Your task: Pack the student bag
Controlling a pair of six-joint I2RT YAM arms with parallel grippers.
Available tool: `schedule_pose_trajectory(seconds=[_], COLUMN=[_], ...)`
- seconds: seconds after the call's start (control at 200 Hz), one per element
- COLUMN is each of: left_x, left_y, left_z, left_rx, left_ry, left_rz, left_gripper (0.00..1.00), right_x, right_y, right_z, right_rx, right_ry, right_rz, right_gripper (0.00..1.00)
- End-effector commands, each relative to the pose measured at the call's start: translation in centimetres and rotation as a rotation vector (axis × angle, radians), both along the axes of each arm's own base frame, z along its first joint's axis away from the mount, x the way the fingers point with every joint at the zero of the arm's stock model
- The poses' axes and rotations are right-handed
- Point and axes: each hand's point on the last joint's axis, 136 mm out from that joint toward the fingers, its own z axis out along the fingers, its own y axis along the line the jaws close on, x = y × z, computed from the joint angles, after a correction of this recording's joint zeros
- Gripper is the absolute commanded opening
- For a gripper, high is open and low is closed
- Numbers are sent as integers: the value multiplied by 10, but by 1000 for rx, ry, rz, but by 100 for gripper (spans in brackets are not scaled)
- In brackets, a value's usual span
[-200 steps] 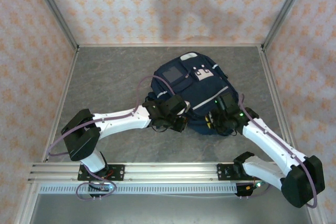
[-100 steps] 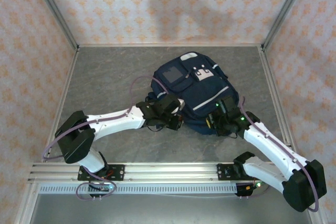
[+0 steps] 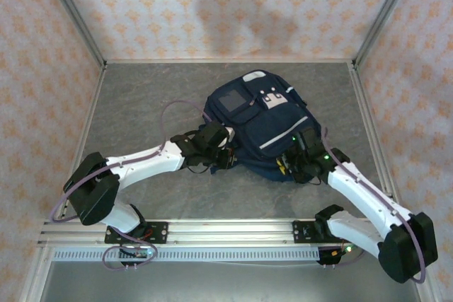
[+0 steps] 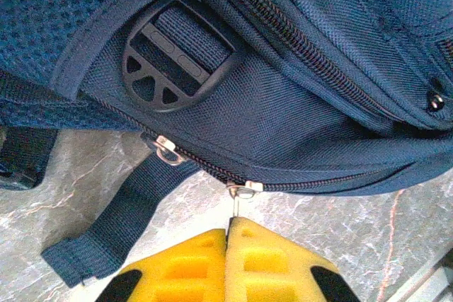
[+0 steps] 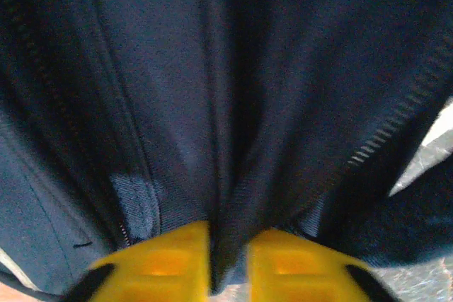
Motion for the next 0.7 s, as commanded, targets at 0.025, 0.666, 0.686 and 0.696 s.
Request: schedule_pose_trajectory(seconds=[0.025, 0.666, 0.686, 0.696], left_x=[-8, -19, -20, -21], left_y=[41, 179, 184, 186], left_z=[-16, -14, -14, -15], left_rx=[141, 319, 328, 332], left_ry=[27, 30, 36, 39], left_rz=[59, 450, 465, 473], left_gripper=[0, 0, 0, 0], right_x=[16, 19, 19, 19], right_y=[15, -18, -21, -22], right_z=[40, 131, 132, 132], right_rx=[-103, -400, -415, -421], right_ry=[-164, -538, -532, -527], right_rz=[238, 501, 499, 499], right_gripper=[50, 99, 99, 99])
